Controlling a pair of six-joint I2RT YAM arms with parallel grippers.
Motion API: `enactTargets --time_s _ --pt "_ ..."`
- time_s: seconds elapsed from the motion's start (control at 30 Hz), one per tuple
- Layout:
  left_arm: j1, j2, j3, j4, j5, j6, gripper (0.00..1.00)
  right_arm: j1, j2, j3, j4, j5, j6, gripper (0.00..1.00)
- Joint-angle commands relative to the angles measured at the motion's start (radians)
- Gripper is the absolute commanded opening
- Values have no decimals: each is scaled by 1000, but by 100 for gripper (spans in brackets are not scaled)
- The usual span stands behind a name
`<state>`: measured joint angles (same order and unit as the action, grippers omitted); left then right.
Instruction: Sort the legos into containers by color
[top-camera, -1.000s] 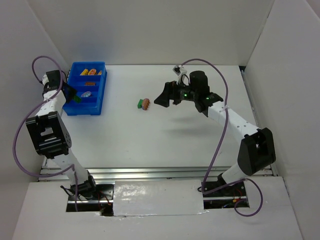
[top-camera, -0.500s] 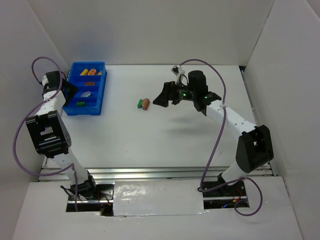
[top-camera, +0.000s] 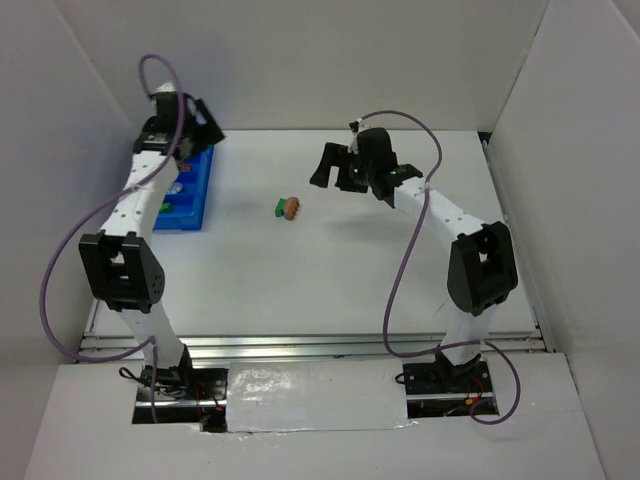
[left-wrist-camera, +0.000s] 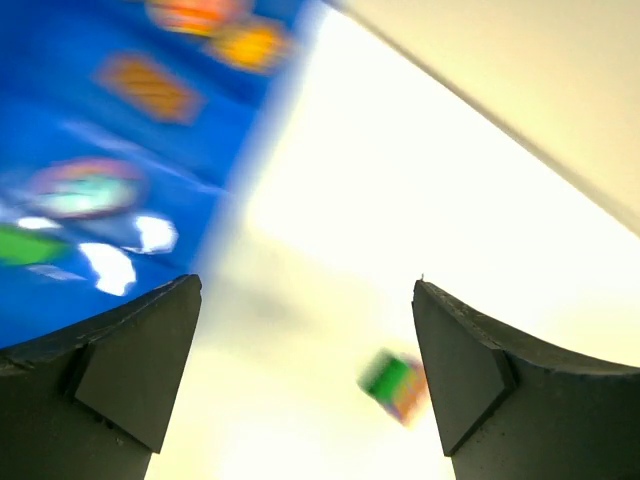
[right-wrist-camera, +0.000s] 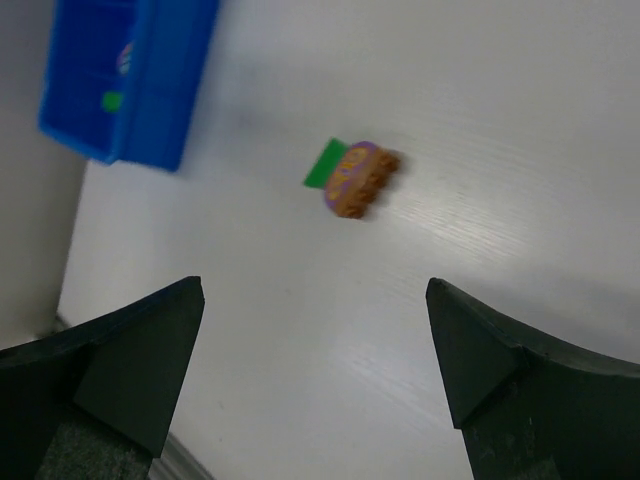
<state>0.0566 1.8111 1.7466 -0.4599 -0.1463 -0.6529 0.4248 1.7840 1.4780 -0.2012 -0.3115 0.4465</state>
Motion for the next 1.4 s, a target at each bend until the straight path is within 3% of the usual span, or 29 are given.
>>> enactTargets --time_s 0.0,0.07,0.13,0.33,0.47,0.63,1.07,1.2,1.3,1.37 --pt "-231 37 106 -118 -67 172 99 -4 -1 56 -144 309 115 100" --pt "-276 91 116 -138 -64 199 100 -21 -46 7 -167 376 153 100" --pt "-294 128 114 -120 54 219 100 -49 -87 -66 -164 384 181 100" --pt "-357 292 145 -60 155 314 100 -149 -239 -270 -123 249 253 100" --pt "-377 379 180 -56 82 335 99 -150 -301 -323 -107 209 239 100" --pt "-389 464 220 -89 91 334 100 -150 -322 -346 -89 161 222 100" --pt "-442 427 76 -52 67 325 99 -149 -291 -355 -46 77 230 100" --pt "-445 447 65 -46 68 326 88 -150 -282 -351 -34 49 231 100" --pt "-445 453 88 -42 70 328 62 -150 -276 -351 -23 25 232 100" --pt "-445 461 109 -49 68 334 51 -150 -273 -349 -15 15 232 100"
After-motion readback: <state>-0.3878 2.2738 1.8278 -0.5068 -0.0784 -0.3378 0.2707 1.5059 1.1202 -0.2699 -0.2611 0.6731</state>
